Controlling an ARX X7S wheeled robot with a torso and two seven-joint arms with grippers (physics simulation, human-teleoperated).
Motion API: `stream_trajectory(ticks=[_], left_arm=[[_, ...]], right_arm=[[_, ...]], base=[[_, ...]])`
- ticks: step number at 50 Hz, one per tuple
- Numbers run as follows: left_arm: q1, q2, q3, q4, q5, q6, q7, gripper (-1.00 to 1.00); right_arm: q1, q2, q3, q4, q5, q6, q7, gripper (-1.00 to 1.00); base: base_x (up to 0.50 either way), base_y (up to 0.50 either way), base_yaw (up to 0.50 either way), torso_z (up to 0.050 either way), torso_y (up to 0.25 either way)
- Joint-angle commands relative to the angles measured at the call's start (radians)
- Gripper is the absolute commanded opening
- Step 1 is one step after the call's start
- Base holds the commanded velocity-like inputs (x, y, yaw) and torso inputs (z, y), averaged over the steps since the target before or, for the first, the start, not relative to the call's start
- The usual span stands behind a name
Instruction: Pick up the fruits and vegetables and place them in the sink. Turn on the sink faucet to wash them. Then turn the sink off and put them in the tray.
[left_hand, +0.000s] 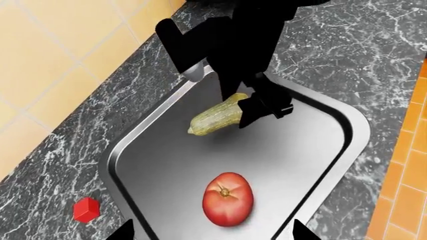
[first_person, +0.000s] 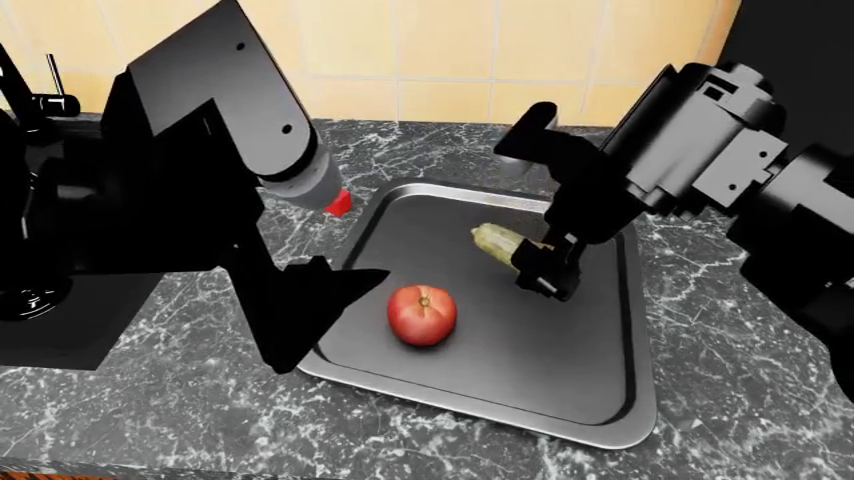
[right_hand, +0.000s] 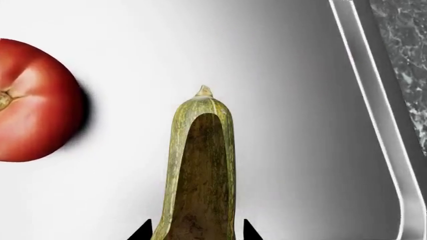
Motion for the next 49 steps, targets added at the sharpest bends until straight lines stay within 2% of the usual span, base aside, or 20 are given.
stream_trajectory(ticks=[1, 17, 18, 37, 49], left_arm=[[0.001, 0.002, 0.002, 0.000, -0.001, 0.002, -0.001, 1.00], [0.006, 0.000, 0.001, -0.008, 0.002, 0.010, 0.014, 1.00], [0.005, 0.000, 0.001, -0.009, 0.002, 0.009, 0.013, 1.00], [0.000, 0.003, 0.003, -0.009, 0.000, 0.007, 0.012, 1.00], [0.000, -0.012, 0.000, 0.001, -0.002, 0.009, 0.013, 1.00]], right_arm=[[0.010, 0.004, -0.009, -0.020, -0.012, -0.006, -0.013, -1.00], [0.013, 0.005, -0.028, -0.027, -0.019, -0.009, -0.033, -1.00], [0.015, 0.005, -0.029, -0.026, -0.020, -0.011, -0.034, 1.00], [0.088, 0.057, -0.009, -0.131, -0.003, 0.037, -0.014, 1.00], [0.131, 0.246, 0.115, -0.396, 0.100, 0.170, 0.138, 1.00]], base=[[0.00, 0.00, 0.00, 0.000, 0.000], [0.00, 0.00, 0.00, 0.001, 0.001], [0.00, 0.00, 0.00, 0.000, 0.010], [0.00, 0.00, 0.00, 0.000, 0.000], [0.00, 0.00, 0.00, 0.000, 0.000]])
